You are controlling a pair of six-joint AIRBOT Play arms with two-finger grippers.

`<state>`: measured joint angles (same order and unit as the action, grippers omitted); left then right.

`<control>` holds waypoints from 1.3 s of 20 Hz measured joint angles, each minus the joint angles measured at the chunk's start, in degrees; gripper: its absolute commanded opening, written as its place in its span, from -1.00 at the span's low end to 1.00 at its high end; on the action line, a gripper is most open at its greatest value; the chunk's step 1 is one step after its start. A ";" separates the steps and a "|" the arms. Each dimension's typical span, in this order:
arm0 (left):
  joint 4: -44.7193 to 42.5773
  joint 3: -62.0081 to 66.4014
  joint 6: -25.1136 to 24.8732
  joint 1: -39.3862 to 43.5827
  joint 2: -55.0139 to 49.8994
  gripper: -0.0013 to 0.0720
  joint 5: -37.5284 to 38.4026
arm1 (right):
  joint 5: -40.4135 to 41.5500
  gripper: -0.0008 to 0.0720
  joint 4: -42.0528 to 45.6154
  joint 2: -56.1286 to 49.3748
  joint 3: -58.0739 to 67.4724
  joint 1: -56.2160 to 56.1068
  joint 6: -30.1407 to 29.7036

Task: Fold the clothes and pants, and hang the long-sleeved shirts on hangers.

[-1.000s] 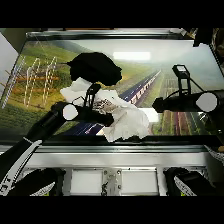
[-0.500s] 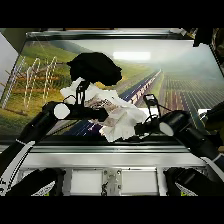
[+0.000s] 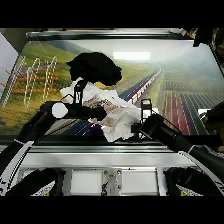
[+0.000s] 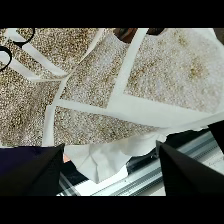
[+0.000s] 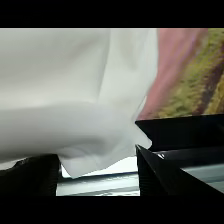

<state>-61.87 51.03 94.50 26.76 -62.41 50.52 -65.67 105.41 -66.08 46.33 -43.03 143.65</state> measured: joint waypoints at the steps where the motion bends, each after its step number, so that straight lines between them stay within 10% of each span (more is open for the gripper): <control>1: 0.00 0.00 0.02 0.00 0.00 0.73 0.02 | -1.22 0.25 1.38 -0.24 -0.02 -0.09 1.09; 3: -0.02 0.00 0.02 0.00 0.00 0.73 0.02 | -4.13 -0.30 4.52 -0.52 -0.04 -0.17 2.62; 12: -0.04 -0.02 0.04 0.00 0.00 0.73 0.26 | -4.98 -0.35 9.88 -4.28 -1.40 -0.09 4.50; 14: -0.04 -0.02 0.04 -0.02 0.00 0.73 0.52 | -4.20 -0.94 10.12 -5.46 -1.46 -0.02 4.46; 26: 0.59 0.33 3.69 12.15 -2.05 0.73 -2.14 | -14.97 -0.94 1.73 15.26 11.87 16.17 -22.18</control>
<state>-61.28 51.35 98.19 38.92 -64.47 48.38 -80.64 107.13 -50.83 58.19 -26.85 121.47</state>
